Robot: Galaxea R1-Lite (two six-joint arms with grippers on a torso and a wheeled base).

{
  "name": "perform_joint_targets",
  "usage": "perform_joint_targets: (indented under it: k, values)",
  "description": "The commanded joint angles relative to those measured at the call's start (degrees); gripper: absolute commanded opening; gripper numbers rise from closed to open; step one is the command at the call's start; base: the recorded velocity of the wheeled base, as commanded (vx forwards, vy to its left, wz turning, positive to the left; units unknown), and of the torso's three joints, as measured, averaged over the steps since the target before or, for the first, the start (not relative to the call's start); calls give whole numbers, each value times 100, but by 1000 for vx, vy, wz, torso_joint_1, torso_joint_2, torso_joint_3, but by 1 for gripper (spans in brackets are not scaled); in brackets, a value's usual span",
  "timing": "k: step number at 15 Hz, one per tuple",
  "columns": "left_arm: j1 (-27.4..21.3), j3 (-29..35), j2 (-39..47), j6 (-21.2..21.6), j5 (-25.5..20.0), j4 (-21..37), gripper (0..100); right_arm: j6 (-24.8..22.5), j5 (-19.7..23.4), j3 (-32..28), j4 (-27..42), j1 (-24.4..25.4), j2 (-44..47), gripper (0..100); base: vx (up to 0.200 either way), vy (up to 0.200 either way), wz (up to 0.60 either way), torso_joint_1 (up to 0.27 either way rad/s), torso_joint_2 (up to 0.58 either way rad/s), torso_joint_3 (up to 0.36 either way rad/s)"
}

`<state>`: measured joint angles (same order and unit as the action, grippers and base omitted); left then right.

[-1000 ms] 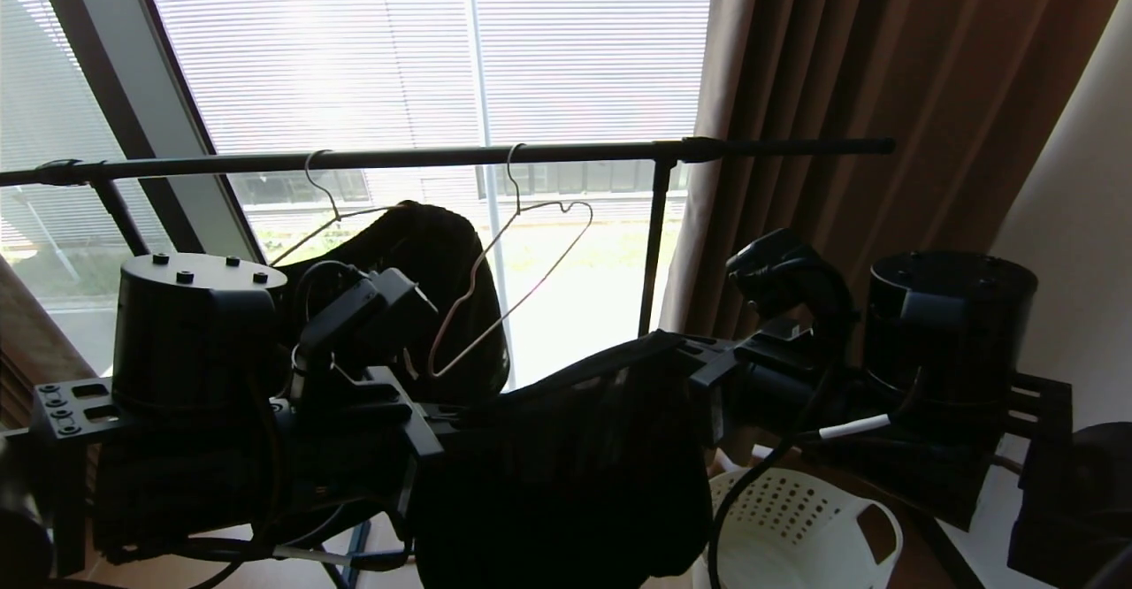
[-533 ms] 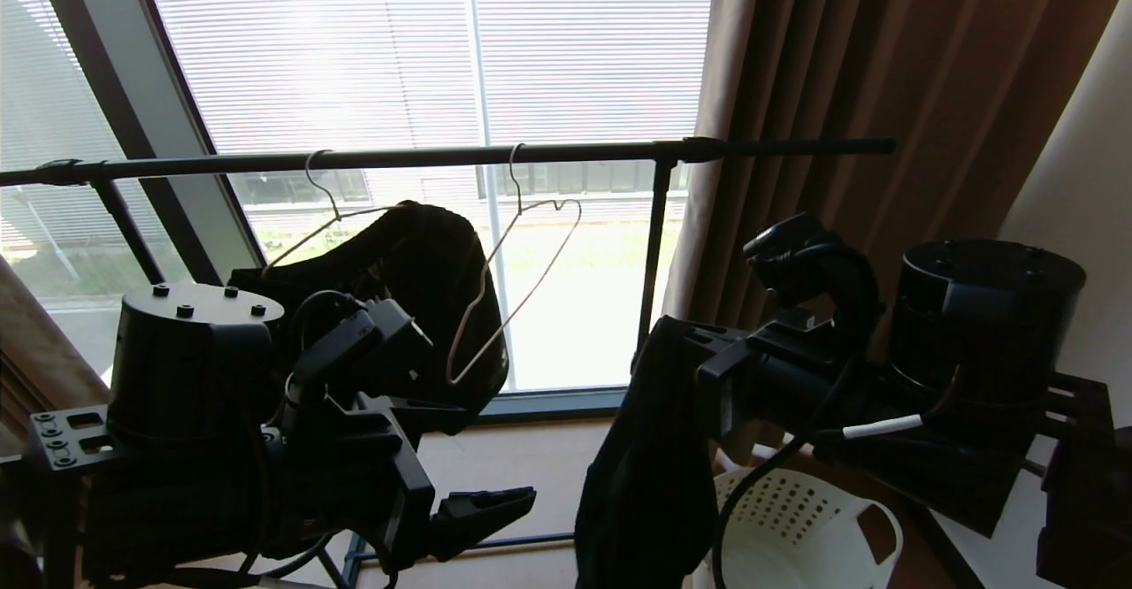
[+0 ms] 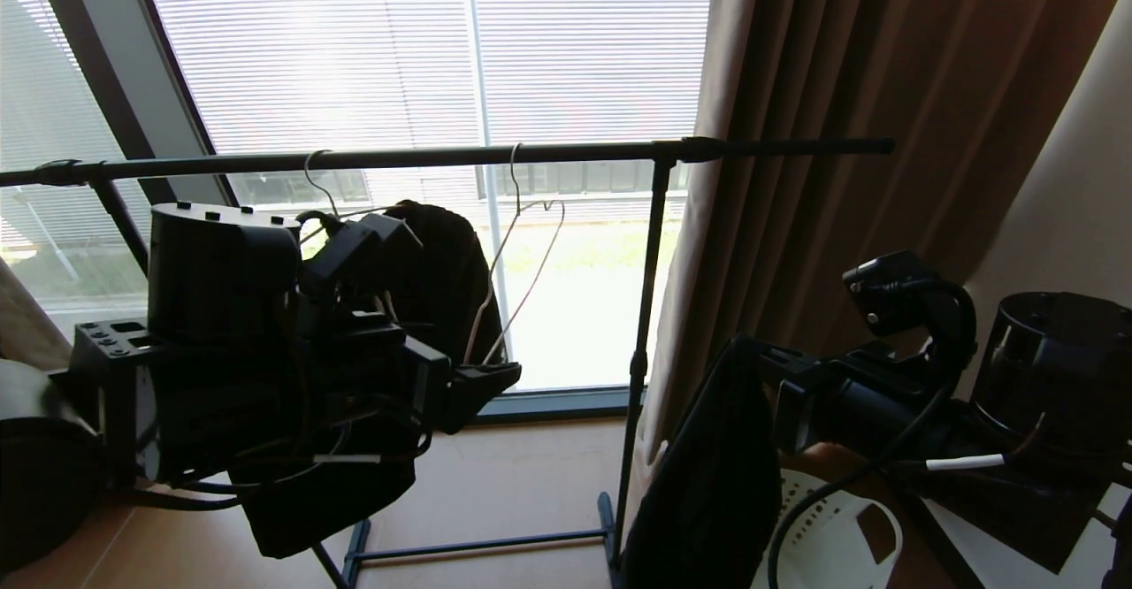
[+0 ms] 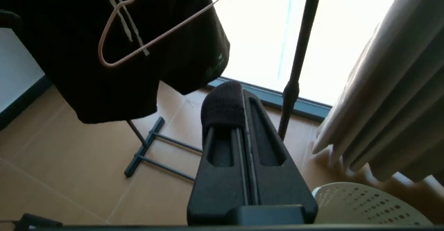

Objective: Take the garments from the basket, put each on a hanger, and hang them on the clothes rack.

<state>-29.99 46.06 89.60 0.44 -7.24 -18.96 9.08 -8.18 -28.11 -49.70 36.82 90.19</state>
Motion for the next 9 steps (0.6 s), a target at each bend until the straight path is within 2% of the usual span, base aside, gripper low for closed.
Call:
perform_joint_targets:
  k: [1,4,9]
  values:
    - [2,633,892,-35,381,32,100,-29,71,95,-31,-104,-27,0,0,0,0,0,0,0]
    - [37,1731,2070,-70,1251,24,100,-38,80,60,-40,-166,-10,0,0,0,0,0,0,0]
    - [134,3032,3134,-114,1726,32,100,-38,80,60,-57,-175,69,0,0,0,0,0,0,0]
